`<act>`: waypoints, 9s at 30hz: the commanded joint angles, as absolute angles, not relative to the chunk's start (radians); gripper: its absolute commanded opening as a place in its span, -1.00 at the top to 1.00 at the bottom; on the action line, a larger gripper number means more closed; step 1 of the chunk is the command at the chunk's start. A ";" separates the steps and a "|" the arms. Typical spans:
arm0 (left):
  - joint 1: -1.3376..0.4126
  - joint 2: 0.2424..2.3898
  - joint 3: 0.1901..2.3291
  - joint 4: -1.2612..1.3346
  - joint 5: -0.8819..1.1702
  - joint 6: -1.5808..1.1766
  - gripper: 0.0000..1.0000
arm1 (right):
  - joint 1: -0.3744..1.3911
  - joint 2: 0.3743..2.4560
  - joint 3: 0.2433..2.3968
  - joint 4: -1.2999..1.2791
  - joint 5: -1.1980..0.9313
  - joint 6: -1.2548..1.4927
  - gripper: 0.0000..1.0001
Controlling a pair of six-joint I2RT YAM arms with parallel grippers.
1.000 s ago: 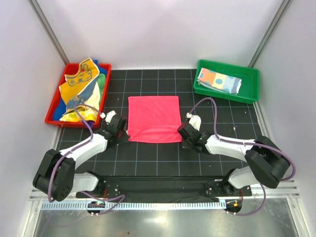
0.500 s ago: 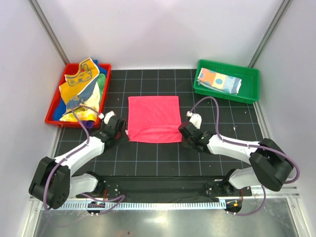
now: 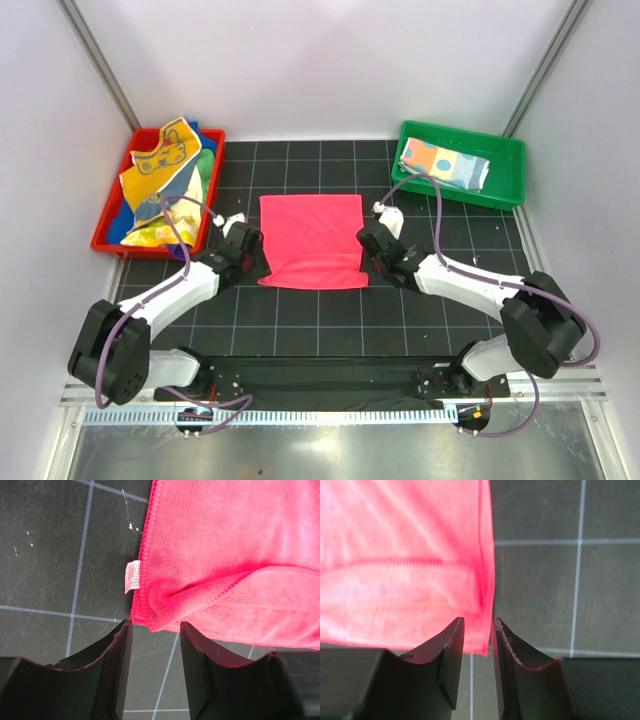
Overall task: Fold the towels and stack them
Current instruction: Fold the towel
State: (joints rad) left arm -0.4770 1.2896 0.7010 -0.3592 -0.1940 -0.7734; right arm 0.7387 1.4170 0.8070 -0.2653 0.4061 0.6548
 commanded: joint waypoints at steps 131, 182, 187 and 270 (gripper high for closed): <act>-0.167 2.151 1.664 -0.359 0.084 -0.523 -0.07 | 0.351 2.215 1.755 -0.368 0.045 0.480 0.26; -0.132 2.267 1.755 -0.330 0.199 -0.477 0.07 | 0.279 2.325 1.864 -0.357 -0.069 0.563 0.86; -0.130 2.283 1.766 -0.350 0.170 -0.471 0.25 | 0.279 2.329 1.867 -0.354 -0.068 0.558 0.85; -0.110 1.769 1.148 0.121 0.321 -0.618 1.00 | 0.225 1.743 1.088 0.184 -0.198 0.618 0.86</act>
